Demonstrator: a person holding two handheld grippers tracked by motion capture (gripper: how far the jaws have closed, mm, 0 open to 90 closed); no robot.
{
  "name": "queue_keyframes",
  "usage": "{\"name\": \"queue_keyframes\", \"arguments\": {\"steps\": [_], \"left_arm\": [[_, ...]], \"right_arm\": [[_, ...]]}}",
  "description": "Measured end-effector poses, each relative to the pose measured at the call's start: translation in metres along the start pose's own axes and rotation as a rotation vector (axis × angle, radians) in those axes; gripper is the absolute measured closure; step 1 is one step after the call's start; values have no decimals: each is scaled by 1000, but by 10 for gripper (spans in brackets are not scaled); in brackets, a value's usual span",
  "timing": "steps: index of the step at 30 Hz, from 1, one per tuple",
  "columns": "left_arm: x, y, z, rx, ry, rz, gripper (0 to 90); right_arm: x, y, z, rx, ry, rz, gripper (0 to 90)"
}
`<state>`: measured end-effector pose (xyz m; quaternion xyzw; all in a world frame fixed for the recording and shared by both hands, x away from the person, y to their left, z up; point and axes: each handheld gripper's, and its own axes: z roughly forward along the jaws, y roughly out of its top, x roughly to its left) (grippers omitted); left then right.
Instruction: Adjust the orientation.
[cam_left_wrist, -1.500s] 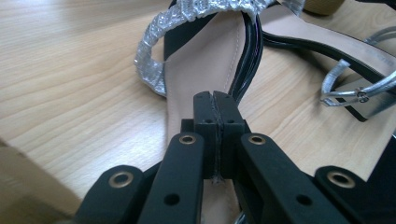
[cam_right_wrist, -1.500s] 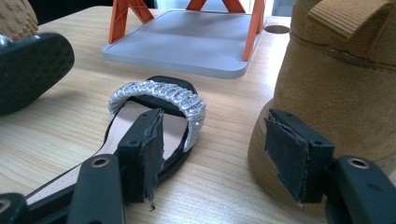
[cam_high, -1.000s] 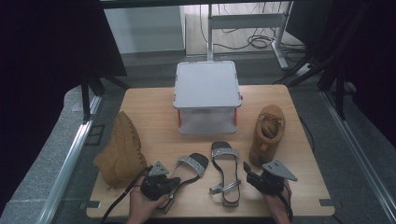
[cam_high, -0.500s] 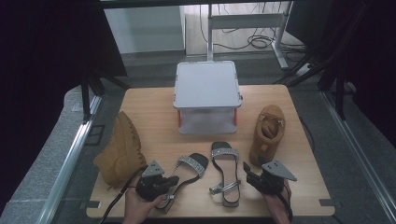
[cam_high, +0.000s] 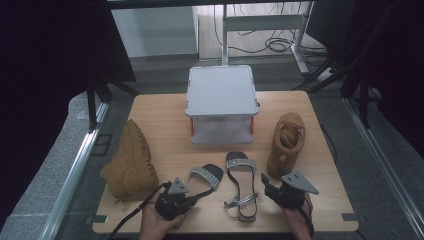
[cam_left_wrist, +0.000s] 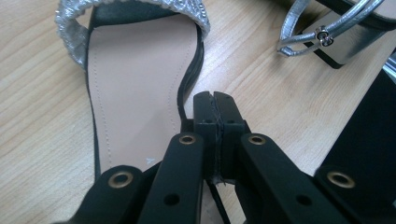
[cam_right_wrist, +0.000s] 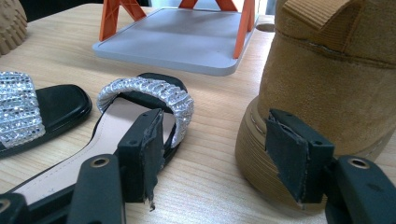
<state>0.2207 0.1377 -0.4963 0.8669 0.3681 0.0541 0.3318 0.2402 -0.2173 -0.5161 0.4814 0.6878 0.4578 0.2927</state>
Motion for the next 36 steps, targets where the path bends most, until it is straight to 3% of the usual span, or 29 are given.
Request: {"name": "queue_keyframes", "arguments": {"steps": [6,10,17,22,30,33,36], "left_arm": [[-4,2,0,20,24,21,893],[-10,2,3,62,38,46,892],[-8,2,4,72,46,53,895],[-2,0,5,99,112,62,894],[1,-1,4,91,79,50,887],[2,0,0,62,64,43,881],[3,1,-8,6,14,24,875]], "right_arm": [[0,0,0,0,1,-1,380],[0,0,0,0,0,0,380],[-1,0,0,1,-5,-1,380],[-1,0,0,0,-6,-6,380],[0,-1,0,3,-5,-8,380],[0,-1,0,3,-4,-9,380],[0,0,0,-1,-3,-6,380]]}}
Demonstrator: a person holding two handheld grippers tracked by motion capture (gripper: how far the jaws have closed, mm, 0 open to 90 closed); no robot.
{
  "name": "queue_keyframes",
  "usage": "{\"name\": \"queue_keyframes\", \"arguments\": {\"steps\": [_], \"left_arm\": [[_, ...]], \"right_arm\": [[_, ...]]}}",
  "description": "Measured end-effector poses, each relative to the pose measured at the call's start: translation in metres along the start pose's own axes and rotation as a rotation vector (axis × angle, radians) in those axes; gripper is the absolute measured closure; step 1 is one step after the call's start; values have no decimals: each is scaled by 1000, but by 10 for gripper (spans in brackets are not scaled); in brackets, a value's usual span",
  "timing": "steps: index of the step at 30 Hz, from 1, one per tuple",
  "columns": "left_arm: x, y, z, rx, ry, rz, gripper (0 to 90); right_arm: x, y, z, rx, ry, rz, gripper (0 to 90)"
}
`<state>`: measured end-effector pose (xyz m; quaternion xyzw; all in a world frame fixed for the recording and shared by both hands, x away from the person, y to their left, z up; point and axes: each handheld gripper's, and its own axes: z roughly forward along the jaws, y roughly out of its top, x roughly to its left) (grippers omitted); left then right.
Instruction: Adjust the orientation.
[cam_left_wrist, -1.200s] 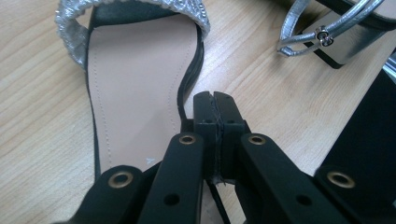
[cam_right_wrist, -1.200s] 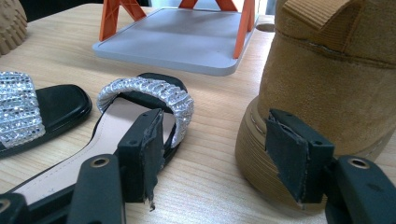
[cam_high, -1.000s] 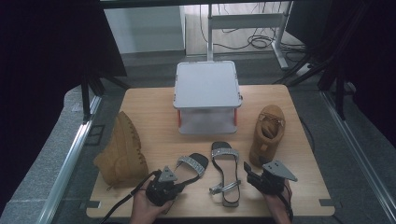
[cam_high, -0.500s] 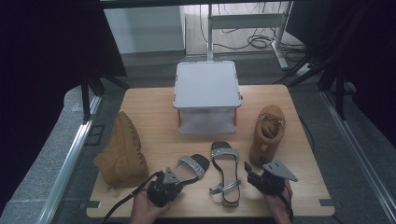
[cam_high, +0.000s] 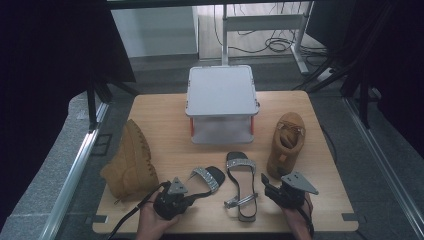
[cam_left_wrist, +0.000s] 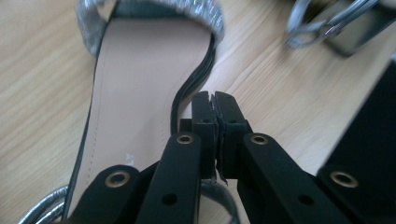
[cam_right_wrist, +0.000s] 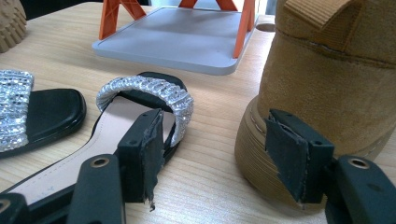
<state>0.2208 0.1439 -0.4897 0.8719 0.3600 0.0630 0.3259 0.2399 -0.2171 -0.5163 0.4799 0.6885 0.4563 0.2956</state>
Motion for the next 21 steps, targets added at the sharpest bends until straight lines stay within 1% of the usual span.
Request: {"name": "queue_keyframes", "arguments": {"steps": [3,6,8,10,13,14,15,17,19,21], "left_arm": [[4,0,-9,-61,0,-17,856],[9,-1,-16,-110,24,-41,843],[13,-2,-20,-146,31,-58,787],[17,-3,-23,-168,41,-75,746],[22,-5,-28,-194,61,-105,602],[24,-6,-30,-203,66,-115,578],[26,-6,-31,-210,76,-122,545],[29,-7,-33,-219,88,-128,495],[32,-7,-33,-220,96,-131,474],[34,-8,-32,-218,92,-137,459]], "right_arm": [[0,1,-1,-4,5,6,380],[-1,2,-2,-9,8,11,380],[-1,2,-3,-10,11,14,382],[-1,3,-3,-11,14,16,390],[0,5,-6,-15,27,18,410],[0,6,-7,-17,33,19,418],[1,7,-9,-19,41,17,441],[1,10,-15,-31,70,19,534],[2,12,-20,-50,82,13,633],[2,15,-24,-51,110,9,707]]}}
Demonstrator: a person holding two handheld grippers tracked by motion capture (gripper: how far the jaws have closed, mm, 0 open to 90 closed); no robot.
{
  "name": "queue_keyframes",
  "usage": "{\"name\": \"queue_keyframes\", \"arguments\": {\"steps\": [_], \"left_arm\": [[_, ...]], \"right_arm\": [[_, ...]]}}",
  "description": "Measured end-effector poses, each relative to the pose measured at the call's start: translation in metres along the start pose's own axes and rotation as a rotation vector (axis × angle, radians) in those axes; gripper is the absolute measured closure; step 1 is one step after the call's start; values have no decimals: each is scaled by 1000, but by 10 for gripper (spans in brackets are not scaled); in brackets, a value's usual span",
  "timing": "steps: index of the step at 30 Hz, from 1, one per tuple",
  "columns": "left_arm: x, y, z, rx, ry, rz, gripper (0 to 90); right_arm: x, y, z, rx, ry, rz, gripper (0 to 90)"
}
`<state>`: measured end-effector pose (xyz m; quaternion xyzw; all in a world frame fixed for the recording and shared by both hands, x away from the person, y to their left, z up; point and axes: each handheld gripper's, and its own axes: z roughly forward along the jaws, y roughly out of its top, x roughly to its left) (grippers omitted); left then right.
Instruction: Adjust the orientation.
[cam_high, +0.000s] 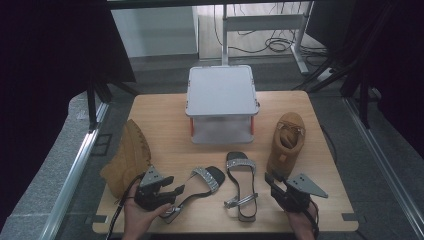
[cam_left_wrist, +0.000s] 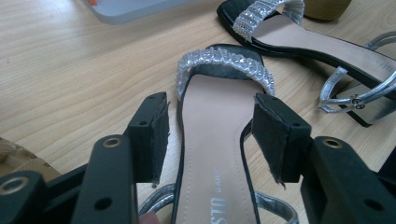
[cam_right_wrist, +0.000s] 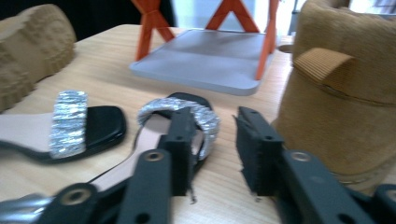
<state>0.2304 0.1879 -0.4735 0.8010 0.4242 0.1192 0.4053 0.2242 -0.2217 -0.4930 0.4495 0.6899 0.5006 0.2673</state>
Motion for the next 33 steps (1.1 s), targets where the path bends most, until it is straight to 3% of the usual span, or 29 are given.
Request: {"name": "queue_keyframes", "arguments": {"steps": [4,6,9,14,16,23,26,33], "left_arm": [[2,0,0,0,-2,-2,441],[2,0,-1,-2,-4,0,434],[3,-1,-1,0,0,2,425],[5,-2,2,9,-3,-4,424],[5,-2,2,14,-6,-3,423],[5,-3,3,21,-15,-7,420],[4,-3,5,29,-19,-4,419],[4,-3,4,34,-20,-4,417]], "right_arm": [[7,3,-8,12,47,-16,861],[11,5,-11,12,63,-30,894],[22,9,-14,19,104,-30,897],[50,10,-18,38,181,-86,897],[57,8,-17,47,187,-110,897],[75,-1,-21,75,236,-113,897],[83,-4,-22,93,281,-105,897],[98,-17,-21,140,313,-155,897]]}}
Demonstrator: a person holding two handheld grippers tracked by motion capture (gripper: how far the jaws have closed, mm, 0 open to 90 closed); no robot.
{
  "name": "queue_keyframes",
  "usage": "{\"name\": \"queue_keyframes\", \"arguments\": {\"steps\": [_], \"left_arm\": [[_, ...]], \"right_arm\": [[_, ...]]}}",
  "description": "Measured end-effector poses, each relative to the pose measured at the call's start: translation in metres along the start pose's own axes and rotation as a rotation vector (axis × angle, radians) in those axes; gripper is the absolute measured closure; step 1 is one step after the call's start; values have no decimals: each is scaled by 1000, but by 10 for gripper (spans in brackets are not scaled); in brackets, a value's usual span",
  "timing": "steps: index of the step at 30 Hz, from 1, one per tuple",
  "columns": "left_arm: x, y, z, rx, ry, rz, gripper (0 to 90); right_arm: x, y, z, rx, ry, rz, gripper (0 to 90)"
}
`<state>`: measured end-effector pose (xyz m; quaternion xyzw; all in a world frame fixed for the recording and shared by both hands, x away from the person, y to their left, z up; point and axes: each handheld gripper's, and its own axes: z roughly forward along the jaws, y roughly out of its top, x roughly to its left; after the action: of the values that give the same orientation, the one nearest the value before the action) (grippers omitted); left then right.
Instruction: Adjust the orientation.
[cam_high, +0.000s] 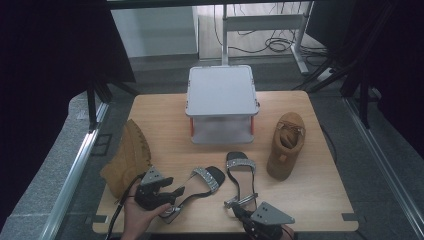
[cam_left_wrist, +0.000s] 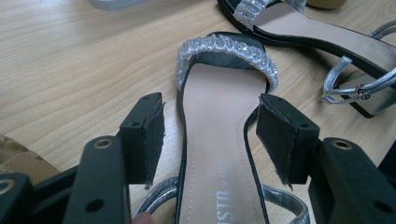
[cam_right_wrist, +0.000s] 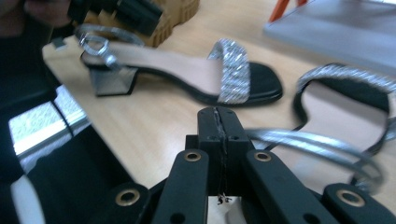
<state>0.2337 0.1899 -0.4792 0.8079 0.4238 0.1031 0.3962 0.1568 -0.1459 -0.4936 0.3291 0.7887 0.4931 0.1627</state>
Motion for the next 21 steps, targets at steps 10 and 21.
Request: {"name": "queue_keyframes", "arguments": {"steps": [10,21], "left_arm": [[-1,-1,3,17,-2,4,412],[1,-1,1,-1,11,1,413]], "right_arm": [[3,-20,7,73,-23,-14,898],[-2,-22,7,83,-34,-19,898]]}}
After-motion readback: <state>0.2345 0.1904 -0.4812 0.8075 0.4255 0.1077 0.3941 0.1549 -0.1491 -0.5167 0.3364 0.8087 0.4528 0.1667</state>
